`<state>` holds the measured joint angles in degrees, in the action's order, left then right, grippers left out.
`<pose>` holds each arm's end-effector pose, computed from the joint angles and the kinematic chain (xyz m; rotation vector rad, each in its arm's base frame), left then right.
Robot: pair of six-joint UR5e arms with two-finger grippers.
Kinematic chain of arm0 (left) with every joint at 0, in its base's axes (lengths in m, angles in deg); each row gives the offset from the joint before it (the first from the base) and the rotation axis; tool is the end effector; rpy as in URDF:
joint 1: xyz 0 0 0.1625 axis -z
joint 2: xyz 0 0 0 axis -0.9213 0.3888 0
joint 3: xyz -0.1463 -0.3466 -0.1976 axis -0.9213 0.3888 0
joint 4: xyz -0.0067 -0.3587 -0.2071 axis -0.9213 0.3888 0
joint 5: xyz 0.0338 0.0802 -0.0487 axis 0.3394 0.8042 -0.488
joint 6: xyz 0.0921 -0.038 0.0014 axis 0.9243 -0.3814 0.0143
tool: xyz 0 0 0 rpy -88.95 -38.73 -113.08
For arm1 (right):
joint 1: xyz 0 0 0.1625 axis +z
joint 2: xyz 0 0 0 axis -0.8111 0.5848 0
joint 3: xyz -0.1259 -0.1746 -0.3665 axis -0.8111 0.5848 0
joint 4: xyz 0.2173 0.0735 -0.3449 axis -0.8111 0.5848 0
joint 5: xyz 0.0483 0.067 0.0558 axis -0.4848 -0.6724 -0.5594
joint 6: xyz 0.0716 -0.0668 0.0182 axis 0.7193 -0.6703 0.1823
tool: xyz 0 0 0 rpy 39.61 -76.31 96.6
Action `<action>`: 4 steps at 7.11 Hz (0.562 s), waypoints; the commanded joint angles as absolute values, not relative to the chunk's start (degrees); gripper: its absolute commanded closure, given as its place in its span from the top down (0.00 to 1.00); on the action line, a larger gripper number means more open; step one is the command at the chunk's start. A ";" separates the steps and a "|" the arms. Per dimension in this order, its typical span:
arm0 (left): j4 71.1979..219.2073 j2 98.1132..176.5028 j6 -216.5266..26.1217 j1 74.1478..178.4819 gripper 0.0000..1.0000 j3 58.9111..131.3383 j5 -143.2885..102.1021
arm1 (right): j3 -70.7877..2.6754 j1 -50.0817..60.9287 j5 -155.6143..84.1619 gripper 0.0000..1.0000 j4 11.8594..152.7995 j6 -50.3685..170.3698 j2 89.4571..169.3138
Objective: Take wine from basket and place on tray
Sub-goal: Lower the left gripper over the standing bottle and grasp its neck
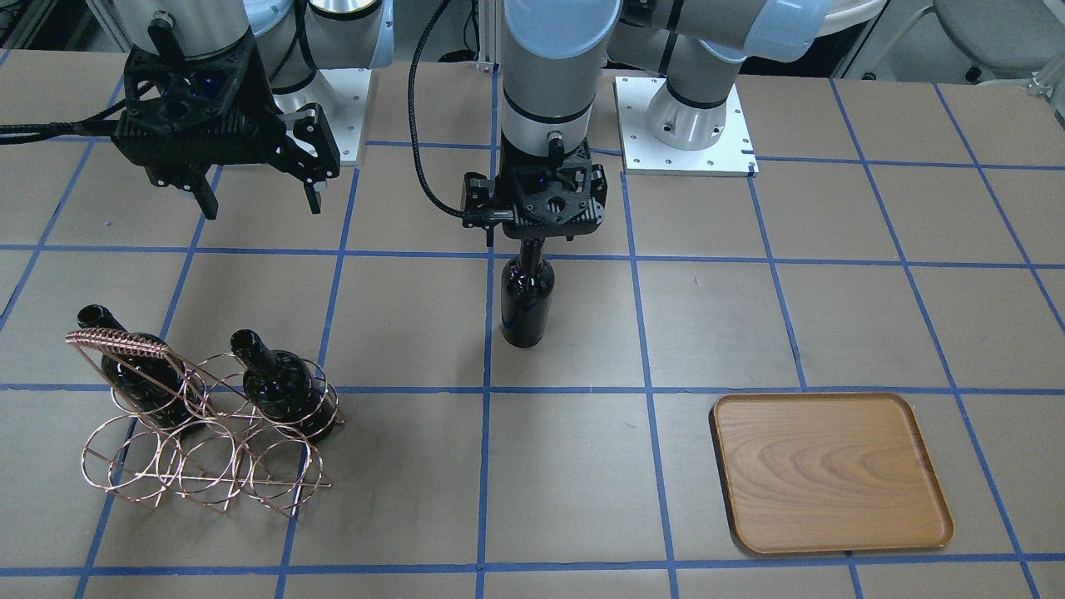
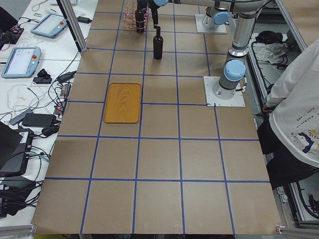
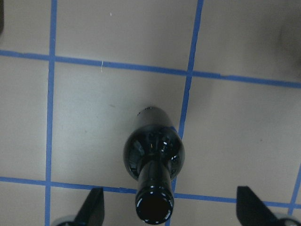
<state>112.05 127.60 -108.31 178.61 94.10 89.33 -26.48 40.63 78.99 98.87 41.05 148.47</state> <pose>-0.3295 -0.4656 0.4095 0.1746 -3.1314 -0.0920 0.1728 -0.4976 0.5248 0.1949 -3.1028 0.1870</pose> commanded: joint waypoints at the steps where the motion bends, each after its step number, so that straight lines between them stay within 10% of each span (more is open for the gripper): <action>1: 111.80 126.68 -107.72 179.44 0.97 96.97 89.44 | -26.49 40.71 78.88 1.00 98.92 41.21 148.52; 4: 109.52 127.38 -106.14 179.18 0.85 96.97 89.53 | -26.49 40.71 78.88 1.00 98.75 41.39 148.52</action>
